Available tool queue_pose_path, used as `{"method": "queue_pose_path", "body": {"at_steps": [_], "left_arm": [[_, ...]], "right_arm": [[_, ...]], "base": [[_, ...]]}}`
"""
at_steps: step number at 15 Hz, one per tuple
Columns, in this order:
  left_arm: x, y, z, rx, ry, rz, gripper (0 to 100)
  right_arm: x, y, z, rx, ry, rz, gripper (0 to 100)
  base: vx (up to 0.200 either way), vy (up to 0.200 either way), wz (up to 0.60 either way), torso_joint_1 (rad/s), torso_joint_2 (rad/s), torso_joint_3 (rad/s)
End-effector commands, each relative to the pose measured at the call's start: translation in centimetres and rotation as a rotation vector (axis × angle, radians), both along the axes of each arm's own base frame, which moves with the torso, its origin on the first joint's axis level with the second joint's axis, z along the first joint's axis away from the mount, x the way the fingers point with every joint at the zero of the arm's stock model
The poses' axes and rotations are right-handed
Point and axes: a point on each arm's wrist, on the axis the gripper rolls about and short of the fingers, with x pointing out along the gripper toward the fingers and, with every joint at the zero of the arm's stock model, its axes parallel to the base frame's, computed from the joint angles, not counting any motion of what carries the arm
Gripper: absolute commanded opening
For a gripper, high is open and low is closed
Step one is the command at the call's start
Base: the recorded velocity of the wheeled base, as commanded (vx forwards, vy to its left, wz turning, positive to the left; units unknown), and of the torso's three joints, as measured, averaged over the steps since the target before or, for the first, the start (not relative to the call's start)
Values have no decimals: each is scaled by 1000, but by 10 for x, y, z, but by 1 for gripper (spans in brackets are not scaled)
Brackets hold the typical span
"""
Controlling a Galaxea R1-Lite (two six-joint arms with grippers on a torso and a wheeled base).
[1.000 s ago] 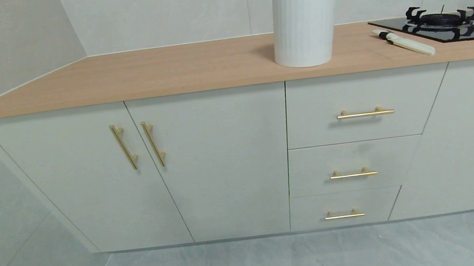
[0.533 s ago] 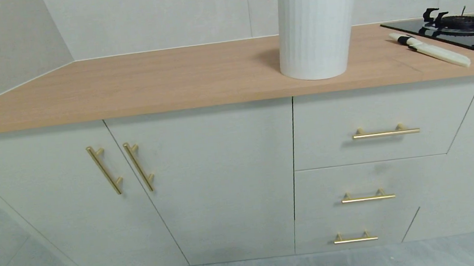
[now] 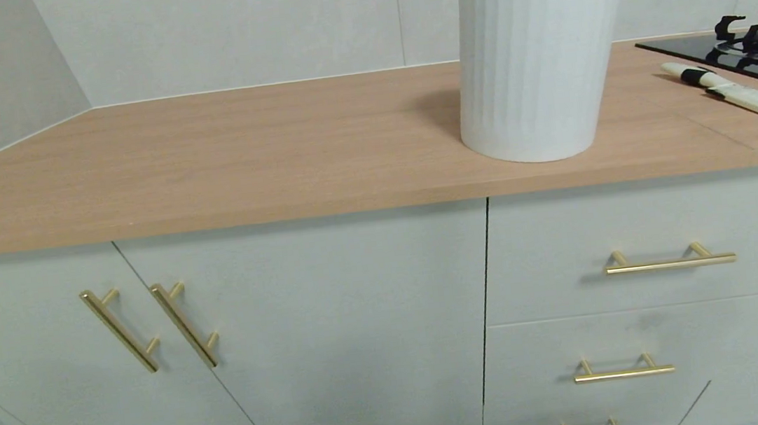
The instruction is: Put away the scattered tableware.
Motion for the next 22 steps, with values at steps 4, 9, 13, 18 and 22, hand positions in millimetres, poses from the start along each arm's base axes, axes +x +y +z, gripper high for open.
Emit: {"method": "queue_pose_path", "body": {"at_steps": [4,9,13,18,22], "left_arm": [[0,0,0,-1,-1,0,100],[0,0,0,-1,-1,0,100],[0,0,0,-1,-1,0,100],[0,0,0,-3,-1,0,100],[0,0,0,-3,-1,0,100]], "right_arm": [[0,0,0,0,2,1,100],[0,0,0,0,2,1,100],[0,0,0,1,2,1,100],[0,0,0,1,2,1,100],[0,0,0,1,2,1,100]], "base": [[50,0,0,1,1,-1],[0,0,0,0,0,0],[0,-150,0,2,4,2],[0,-200,0,4,1,5],[0,-50,0,1,1,2]]}}
